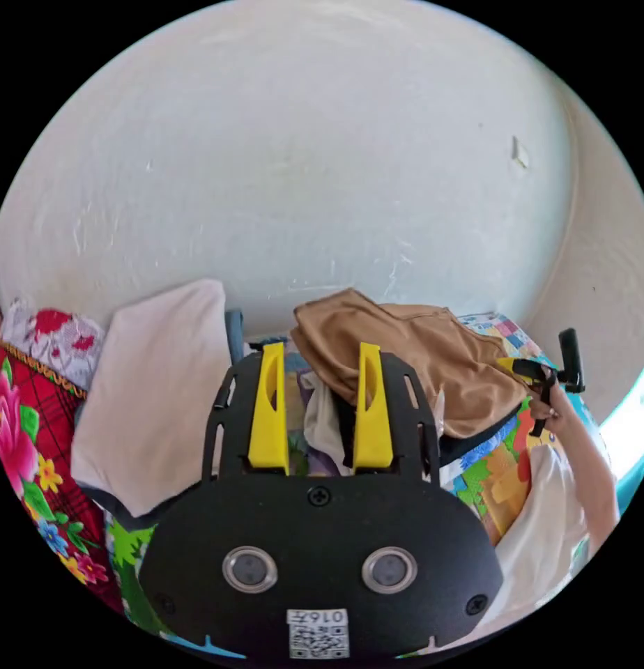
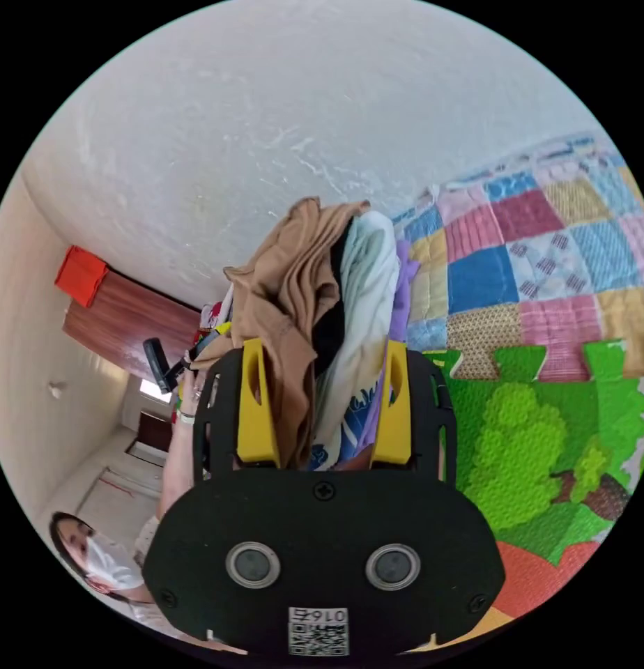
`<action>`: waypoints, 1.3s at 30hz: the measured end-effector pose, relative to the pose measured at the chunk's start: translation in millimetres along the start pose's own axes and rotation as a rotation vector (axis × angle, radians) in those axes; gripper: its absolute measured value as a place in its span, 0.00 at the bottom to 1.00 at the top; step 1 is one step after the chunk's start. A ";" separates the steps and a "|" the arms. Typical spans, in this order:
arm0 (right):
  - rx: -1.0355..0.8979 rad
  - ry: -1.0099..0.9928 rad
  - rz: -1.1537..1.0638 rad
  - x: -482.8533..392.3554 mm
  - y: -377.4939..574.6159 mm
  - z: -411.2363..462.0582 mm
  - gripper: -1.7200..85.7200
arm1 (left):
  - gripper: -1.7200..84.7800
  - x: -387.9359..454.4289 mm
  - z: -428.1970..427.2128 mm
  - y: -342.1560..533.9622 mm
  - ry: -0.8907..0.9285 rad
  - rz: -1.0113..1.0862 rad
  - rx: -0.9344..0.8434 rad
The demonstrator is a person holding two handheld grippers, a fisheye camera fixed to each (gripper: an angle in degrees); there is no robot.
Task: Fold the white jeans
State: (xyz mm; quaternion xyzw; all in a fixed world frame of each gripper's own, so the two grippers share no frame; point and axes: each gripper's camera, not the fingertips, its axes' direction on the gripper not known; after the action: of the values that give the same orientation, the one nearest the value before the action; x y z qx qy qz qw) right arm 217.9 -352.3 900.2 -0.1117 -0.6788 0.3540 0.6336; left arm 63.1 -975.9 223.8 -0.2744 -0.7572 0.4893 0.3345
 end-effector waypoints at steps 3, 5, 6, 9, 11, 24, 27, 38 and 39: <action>0.139 0.164 -0.191 -85.1 40.0 -24.7 0.20 | 0.15 43.7 -52.3 -26.8 0.047 0.139 0.029; 0.167 0.407 -0.416 -169.5 75.4 -8.8 0.16 | 0.15 73.5 -59.5 -37.5 0.103 0.161 -0.035; 0.173 0.472 -0.467 -188.7 85.5 -0.6 0.15 | 0.15 93.3 -61.4 -39.2 0.133 0.180 -0.088; 0.257 0.745 -0.528 -259.9 135.9 36.3 0.05 | 0.16 128.4 -76.0 -27.0 0.065 0.249 -0.163; 0.204 0.809 -0.649 -292.7 175.3 62.6 0.04 | 0.17 132.1 -94.2 -16.1 0.028 0.279 -0.146; 0.195 0.899 -0.924 -438.7 347.2 74.0 0.15 | 0.20 260.1 -278.1 47.9 -0.220 0.798 -0.064; -0.022 0.974 -1.105 -460.9 385.6 131.9 0.20 | 0.21 299.4 -271.1 74.8 -0.294 0.930 -0.102; -0.089 1.467 -1.450 -470.4 444.9 238.7 0.22 | 0.16 306.0 -262.5 66.7 -0.419 0.822 -0.031; -0.083 1.466 -1.449 -471.7 444.2 238.3 0.22 | 0.16 301.5 -260.2 65.9 -0.426 0.803 -0.026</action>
State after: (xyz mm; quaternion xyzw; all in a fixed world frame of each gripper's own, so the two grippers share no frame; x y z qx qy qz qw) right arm -56.6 -394.5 268.2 0.1138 -0.0420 -0.2916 0.9488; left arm 82.0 -582.4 312.0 -0.4438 -0.6486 0.6165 -0.0484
